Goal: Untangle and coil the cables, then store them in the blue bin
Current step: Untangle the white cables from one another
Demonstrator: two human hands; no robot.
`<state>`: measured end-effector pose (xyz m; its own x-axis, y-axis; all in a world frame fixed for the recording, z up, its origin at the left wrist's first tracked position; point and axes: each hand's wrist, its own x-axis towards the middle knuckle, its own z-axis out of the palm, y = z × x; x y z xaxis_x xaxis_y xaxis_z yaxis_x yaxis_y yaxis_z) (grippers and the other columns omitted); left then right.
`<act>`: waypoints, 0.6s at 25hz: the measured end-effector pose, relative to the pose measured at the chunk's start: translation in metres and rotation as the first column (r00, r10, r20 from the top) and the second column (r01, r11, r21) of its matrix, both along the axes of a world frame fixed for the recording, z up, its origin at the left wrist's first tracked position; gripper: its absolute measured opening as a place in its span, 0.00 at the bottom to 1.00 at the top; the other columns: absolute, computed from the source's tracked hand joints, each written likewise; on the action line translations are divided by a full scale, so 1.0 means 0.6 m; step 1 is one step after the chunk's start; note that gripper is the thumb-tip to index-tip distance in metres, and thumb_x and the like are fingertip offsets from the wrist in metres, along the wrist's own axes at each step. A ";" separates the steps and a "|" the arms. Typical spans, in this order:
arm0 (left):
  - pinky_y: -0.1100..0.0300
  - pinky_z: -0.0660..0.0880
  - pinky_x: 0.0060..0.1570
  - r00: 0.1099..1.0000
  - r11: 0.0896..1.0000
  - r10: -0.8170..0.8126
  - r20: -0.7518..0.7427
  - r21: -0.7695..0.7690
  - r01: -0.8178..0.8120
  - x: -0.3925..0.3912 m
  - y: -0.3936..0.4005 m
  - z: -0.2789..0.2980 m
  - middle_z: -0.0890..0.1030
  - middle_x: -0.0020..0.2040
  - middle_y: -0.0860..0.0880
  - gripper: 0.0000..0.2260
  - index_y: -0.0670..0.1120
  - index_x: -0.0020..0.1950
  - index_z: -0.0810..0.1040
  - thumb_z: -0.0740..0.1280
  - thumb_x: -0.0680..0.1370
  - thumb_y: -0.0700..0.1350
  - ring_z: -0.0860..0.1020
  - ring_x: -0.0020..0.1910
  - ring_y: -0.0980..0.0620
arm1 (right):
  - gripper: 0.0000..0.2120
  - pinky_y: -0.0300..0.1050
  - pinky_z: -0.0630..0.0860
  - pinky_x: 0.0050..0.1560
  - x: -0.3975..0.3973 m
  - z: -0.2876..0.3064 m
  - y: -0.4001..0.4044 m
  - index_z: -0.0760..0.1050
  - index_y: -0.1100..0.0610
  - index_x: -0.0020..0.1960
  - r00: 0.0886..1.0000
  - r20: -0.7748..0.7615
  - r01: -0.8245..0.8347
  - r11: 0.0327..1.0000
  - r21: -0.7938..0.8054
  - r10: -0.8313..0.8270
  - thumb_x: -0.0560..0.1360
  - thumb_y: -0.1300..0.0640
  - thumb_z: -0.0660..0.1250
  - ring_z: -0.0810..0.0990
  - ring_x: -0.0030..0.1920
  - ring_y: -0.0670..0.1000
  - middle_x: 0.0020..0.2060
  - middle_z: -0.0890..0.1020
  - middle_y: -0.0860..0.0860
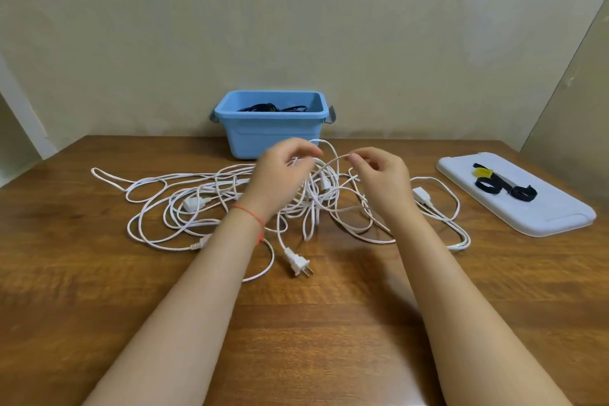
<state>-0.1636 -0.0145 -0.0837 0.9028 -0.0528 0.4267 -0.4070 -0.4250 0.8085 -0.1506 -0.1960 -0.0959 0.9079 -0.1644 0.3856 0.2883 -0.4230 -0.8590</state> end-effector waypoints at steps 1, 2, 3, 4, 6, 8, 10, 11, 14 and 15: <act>0.64 0.75 0.53 0.998 0.990 -0.063 -0.016 0.125 0.064 0.005 -0.021 -0.006 0.82 0.53 0.53 0.08 0.52 0.56 0.80 0.65 0.80 0.42 0.78 0.53 0.59 | 0.08 0.45 0.75 0.43 0.000 -0.002 0.004 0.84 0.52 0.49 1.000 -0.021 -0.017 0.999 -0.027 0.017 0.79 0.56 0.65 0.79 0.40 0.47 0.39 0.84 0.46; 0.60 0.75 0.56 0.995 0.967 -0.086 -0.050 0.235 0.096 0.016 -0.037 -0.016 0.81 0.55 0.54 0.09 0.52 0.60 0.78 0.65 0.80 0.45 0.78 0.55 0.57 | 0.09 0.45 0.74 0.40 0.002 -0.006 0.005 0.84 0.52 0.49 0.998 -0.047 -0.033 0.998 -0.047 0.031 0.79 0.57 0.64 0.79 0.38 0.48 0.38 0.84 0.47; 0.56 0.74 0.59 0.994 0.933 -0.064 -0.085 0.347 0.090 0.025 -0.049 -0.025 0.81 0.56 0.54 0.10 0.53 0.62 0.75 0.64 0.80 0.48 0.78 0.55 0.54 | 0.10 0.45 0.72 0.36 0.005 -0.009 0.004 0.83 0.52 0.47 0.996 -0.078 -0.047 0.998 -0.049 0.043 0.78 0.60 0.63 0.76 0.34 0.49 0.35 0.82 0.48; 0.53 0.71 0.61 0.995 0.882 -0.005 -0.096 0.468 0.049 0.033 -0.055 -0.034 0.81 0.54 0.54 0.11 0.53 0.63 0.73 0.64 0.80 0.51 0.78 0.54 0.52 | 0.12 0.44 0.70 0.33 0.007 -0.010 0.000 0.82 0.53 0.46 0.993 -0.108 -0.054 0.998 -0.022 0.051 0.79 0.62 0.61 0.74 0.30 0.48 0.31 0.80 0.49; 0.50 0.65 0.63 0.993 0.721 0.120 -0.014 0.689 -0.077 0.038 -0.054 -0.039 0.82 0.49 0.53 0.08 0.52 0.59 0.72 0.62 0.81 0.50 0.78 0.52 0.49 | 0.13 0.43 0.69 0.30 0.008 -0.008 -0.011 0.80 0.54 0.45 0.993 -0.115 -0.015 0.993 0.113 0.028 0.79 0.64 0.58 0.72 0.26 0.48 0.27 0.77 0.50; 0.49 0.63 0.62 0.976 0.543 0.204 0.082 0.820 -0.182 0.040 -0.039 -0.031 0.82 0.48 0.51 0.07 0.52 0.54 0.75 0.61 0.79 0.42 0.78 0.52 0.47 | 0.13 0.44 0.72 0.29 0.011 -0.002 -0.026 0.77 0.53 0.45 0.995 -0.052 0.099 0.939 0.329 -0.086 0.80 0.64 0.56 0.76 0.27 0.51 0.29 0.78 0.53; 0.46 0.61 0.66 0.946 0.421 0.283 0.155 0.867 -0.268 0.045 -0.016 -0.020 0.81 0.48 0.51 0.09 0.52 0.49 0.79 0.61 0.78 0.40 0.77 0.54 0.48 | 0.13 0.46 0.77 0.32 0.011 0.000 -0.031 0.75 0.53 0.47 0.984 -0.013 0.162 0.855 0.493 -0.179 0.81 0.63 0.54 0.80 0.31 0.54 0.33 0.80 0.55; 0.43 0.57 0.70 0.936 0.389 0.310 0.167 0.876 -0.285 0.049 -0.005 -0.015 0.81 0.48 0.52 0.09 0.52 0.47 0.81 0.62 0.78 0.42 0.77 0.56 0.49 | 0.12 0.48 0.80 0.35 0.010 -0.001 -0.029 0.75 0.53 0.48 0.979 -0.008 0.179 0.843 0.508 -0.203 0.82 0.62 0.54 0.82 0.34 0.55 0.36 0.81 0.56; 0.40 0.47 0.75 0.951 0.421 0.287 0.116 0.876 -0.234 0.055 0.019 -0.018 0.81 0.46 0.54 0.10 0.53 0.42 0.82 0.64 0.81 0.48 0.77 0.55 0.52 | 0.12 0.52 0.80 0.48 0.016 -0.012 -0.026 0.78 0.55 0.53 0.967 -0.021 0.250 0.937 0.242 -0.253 0.80 0.62 0.56 0.83 0.47 0.55 0.45 0.83 0.55; 0.41 0.47 0.75 0.960 0.460 0.257 0.114 0.859 -0.225 0.053 0.018 -0.020 0.81 0.44 0.55 0.13 0.53 0.40 0.81 0.62 0.82 0.50 0.77 0.53 0.52 | 0.14 0.51 0.77 0.54 0.017 -0.016 -0.029 0.79 0.57 0.56 0.951 0.007 0.308 0.951 0.000 -0.308 0.79 0.64 0.57 0.81 0.54 0.56 0.51 0.82 0.56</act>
<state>-0.1319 -0.0035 -0.0957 0.9501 -0.1552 0.2706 -0.1590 -0.9872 -0.0080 -0.1405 -0.2131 -0.1053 0.8106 -0.4349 0.3922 0.1498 -0.4935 -0.8568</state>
